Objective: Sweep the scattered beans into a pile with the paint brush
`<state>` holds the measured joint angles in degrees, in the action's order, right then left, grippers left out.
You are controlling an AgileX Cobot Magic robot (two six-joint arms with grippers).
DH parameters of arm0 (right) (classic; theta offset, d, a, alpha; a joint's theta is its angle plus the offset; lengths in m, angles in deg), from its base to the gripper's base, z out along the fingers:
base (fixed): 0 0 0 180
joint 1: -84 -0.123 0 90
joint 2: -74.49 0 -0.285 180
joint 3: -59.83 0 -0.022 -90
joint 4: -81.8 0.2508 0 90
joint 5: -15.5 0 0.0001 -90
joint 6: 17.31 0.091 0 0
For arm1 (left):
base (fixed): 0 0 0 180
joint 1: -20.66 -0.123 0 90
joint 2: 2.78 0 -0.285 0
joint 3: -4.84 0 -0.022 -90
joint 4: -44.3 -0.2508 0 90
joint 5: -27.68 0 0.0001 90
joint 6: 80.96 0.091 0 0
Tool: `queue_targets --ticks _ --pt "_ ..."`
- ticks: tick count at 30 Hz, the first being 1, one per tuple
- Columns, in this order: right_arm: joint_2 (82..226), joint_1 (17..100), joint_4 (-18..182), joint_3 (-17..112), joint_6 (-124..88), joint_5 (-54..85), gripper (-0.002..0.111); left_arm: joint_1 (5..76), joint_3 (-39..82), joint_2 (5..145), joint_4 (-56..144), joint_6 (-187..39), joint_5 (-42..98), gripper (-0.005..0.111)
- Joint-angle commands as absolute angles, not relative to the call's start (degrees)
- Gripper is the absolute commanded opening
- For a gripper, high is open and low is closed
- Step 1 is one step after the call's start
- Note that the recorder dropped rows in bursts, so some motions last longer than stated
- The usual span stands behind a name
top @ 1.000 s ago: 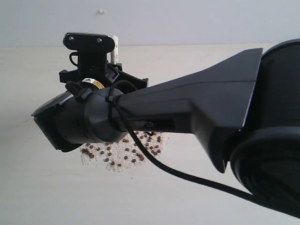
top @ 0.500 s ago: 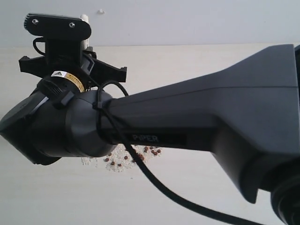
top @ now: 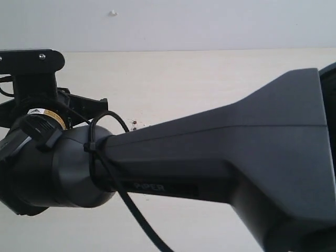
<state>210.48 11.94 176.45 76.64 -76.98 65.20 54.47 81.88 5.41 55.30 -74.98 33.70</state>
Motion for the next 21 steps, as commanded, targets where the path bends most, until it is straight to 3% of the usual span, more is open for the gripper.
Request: queue_targets --ticks 1,21 --pt "211.65 11.74 176.67 76.65 -80.07 65.44 0.0 54.41 82.06 5.01 55.16 -75.23 33.62 0.0" --pt "212.18 11.36 178.28 76.65 -94.59 85.46 0.0 54.41 82.06 5.01 55.16 -75.23 33.62 0.0"
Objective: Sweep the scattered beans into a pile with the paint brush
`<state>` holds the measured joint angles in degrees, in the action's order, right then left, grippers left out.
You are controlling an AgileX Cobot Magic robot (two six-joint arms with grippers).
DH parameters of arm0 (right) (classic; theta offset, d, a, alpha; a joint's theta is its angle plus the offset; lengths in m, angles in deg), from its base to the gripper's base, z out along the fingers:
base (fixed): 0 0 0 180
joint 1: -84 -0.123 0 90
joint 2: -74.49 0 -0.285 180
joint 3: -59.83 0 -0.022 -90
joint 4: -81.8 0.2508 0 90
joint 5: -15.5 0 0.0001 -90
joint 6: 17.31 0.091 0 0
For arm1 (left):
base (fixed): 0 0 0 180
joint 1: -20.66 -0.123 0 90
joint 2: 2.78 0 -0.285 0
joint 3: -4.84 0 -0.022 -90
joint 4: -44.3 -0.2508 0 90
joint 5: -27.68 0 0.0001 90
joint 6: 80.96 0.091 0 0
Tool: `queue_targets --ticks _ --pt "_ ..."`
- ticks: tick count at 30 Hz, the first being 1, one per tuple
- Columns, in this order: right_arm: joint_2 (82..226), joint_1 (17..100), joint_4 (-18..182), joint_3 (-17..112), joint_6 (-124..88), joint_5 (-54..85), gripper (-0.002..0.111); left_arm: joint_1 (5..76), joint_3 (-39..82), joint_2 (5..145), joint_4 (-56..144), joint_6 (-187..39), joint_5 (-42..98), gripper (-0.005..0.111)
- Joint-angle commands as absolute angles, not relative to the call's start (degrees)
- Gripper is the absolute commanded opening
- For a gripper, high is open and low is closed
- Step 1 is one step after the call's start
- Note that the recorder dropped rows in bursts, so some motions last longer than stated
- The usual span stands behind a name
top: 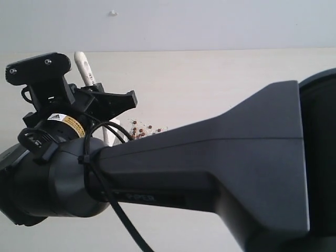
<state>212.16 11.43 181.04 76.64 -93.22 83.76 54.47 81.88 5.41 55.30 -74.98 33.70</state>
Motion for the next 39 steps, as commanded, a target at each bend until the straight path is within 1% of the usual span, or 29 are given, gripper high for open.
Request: queue_targets --ticks 1,12,15,21,25,31,39 --pt "212.18 11.36 177.66 76.65 -94.59 85.46 0.0 54.41 82.06 5.01 55.16 -75.23 33.62 0.0" --pt "212.08 5.37 172.92 75.53 -94.45 82.25 0.0 54.41 82.06 5.01 55.16 -75.23 33.62 0.0" --pt "212.08 5.03 172.32 74.1 -91.91 79.27 0.0 54.41 82.06 5.01 55.16 -75.23 33.62 0.0" --pt "210.94 5.44 167.51 67.6 -78.61 71.73 0.0 54.41 82.06 5.01 55.16 -75.23 33.62 0.0" --pt "209.96 5.69 165.45 64.38 -73.35 73.1 0.0 54.41 82.06 5.01 55.16 -75.23 33.62 0.0" --pt "209.38 6.14 167.3 61.16 -74.96 77.26 0.0 54.41 82.06 5.01 55.16 -75.23 33.62 0.0" --pt "209.38 6.84 165.26 60.67 -77.61 82.2 0.0 54.41 82.06 5.01 55.16 -75.23 33.62 0.0"
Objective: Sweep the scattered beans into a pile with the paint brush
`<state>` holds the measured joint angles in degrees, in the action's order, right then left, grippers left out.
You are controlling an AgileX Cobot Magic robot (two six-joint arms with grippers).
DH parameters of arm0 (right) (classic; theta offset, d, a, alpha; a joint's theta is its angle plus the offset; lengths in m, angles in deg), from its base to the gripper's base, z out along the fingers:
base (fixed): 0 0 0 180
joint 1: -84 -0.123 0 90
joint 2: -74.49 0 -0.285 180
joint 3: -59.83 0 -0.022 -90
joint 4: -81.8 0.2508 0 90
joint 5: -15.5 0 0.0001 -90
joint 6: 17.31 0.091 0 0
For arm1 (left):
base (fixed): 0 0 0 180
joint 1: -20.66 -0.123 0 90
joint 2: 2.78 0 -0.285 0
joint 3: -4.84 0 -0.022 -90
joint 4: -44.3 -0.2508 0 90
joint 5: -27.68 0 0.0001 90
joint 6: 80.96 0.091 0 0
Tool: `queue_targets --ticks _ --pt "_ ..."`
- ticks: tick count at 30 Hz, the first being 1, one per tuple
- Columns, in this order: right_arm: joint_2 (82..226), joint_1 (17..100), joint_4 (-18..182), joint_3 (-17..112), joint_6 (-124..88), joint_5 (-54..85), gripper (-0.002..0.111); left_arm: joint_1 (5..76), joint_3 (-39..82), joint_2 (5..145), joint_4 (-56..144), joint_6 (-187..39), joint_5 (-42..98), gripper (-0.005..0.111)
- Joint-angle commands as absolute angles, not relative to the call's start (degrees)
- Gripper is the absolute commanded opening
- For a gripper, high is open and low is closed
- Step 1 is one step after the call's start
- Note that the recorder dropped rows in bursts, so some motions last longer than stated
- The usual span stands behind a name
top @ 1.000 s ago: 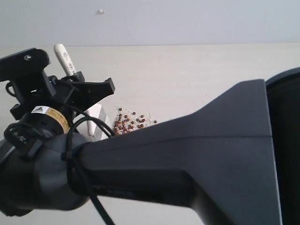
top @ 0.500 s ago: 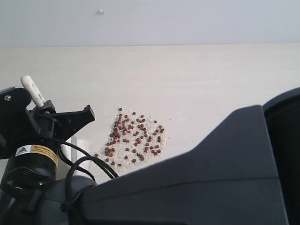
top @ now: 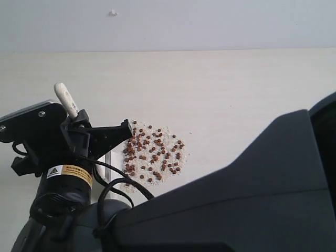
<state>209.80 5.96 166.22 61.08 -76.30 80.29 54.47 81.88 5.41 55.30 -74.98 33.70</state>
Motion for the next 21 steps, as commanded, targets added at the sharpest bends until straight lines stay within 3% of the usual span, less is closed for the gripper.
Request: queue_targets --ticks 1,21 --pt "209.38 7.0 164.67 60.67 -77.61 82.2 0.0 54.41 82.06 5.01 55.16 -75.23 33.62 0.0" --pt "206.09 5.86 154.36 60.67 -81.66 84.46 0.0 54.41 82.06 5.01 55.16 -75.23 33.62 0.0"
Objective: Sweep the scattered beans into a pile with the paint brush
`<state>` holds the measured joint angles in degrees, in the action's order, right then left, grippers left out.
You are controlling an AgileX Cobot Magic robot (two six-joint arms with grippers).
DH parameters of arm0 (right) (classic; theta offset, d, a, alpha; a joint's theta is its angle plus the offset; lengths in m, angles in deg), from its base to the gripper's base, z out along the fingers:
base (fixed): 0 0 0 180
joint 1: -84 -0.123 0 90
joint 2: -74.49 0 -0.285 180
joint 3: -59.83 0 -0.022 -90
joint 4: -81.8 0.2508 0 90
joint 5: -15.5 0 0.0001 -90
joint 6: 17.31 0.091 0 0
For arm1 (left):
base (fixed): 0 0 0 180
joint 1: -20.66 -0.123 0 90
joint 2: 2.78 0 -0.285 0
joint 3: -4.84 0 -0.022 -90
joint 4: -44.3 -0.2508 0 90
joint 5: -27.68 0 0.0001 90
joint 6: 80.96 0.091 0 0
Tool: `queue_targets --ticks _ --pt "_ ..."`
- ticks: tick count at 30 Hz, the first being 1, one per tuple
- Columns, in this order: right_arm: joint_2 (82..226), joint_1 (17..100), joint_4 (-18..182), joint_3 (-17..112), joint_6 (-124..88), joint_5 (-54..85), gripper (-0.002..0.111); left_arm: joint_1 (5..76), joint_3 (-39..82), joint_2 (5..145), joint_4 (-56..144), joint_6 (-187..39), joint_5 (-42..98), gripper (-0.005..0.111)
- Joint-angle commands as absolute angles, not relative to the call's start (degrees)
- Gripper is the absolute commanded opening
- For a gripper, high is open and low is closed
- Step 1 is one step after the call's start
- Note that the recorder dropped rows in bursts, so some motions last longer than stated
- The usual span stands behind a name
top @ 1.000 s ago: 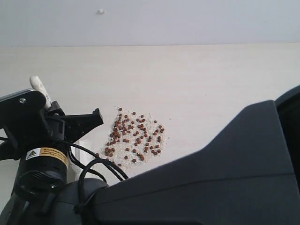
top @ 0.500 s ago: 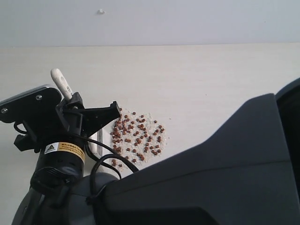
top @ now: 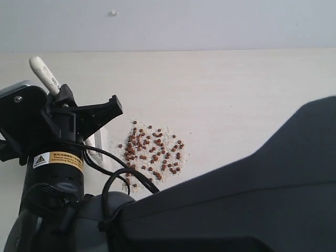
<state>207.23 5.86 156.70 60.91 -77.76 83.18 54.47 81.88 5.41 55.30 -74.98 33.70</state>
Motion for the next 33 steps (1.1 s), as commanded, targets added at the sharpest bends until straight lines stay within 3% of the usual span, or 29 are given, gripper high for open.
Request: queue_targets --ticks 1,7,15,20,21,25,29,33 --pt "205.85 5.86 154.36 60.67 -83.55 84.56 0.0 54.41 82.06 5.01 55.16 -75.23 33.62 0.0" --pt "203.06 6.75 153.45 56.44 -94.31 85.46 0.0 54.41 82.06 5.01 55.16 -75.23 33.62 0.0" --pt "190.17 15.85 148.74 40.35 -81.51 84.38 0.0 54.41 82.06 5.01 55.16 -75.23 33.62 0.0" --pt "177.51 26.95 126.75 32.3 -62.02 55.54 0.0 54.41 82.06 5.01 55.16 -75.23 33.62 0.0" --pt "174.7 29.57 116.59 31.92 -55.4 46.49 0.0 54.41 82.06 5.01 55.16 -75.23 33.62 0.0" --pt "170.96 32.86 79.35 31.92 -29.82 31.89 0.0 54.41 82.06 5.01 55.16 -75.23 33.62 0.0" --pt "170.77 33.04 42.43 31.92 3.73 37.01 0.0 54.41 82.06 5.01 55.16 -75.23 33.62 0.0" --pt "171.82 40.51 38.3 28.48 11.25 64.64 0.0 54.41 82.06 5.01 55.16 -75.23 33.62 0.0"
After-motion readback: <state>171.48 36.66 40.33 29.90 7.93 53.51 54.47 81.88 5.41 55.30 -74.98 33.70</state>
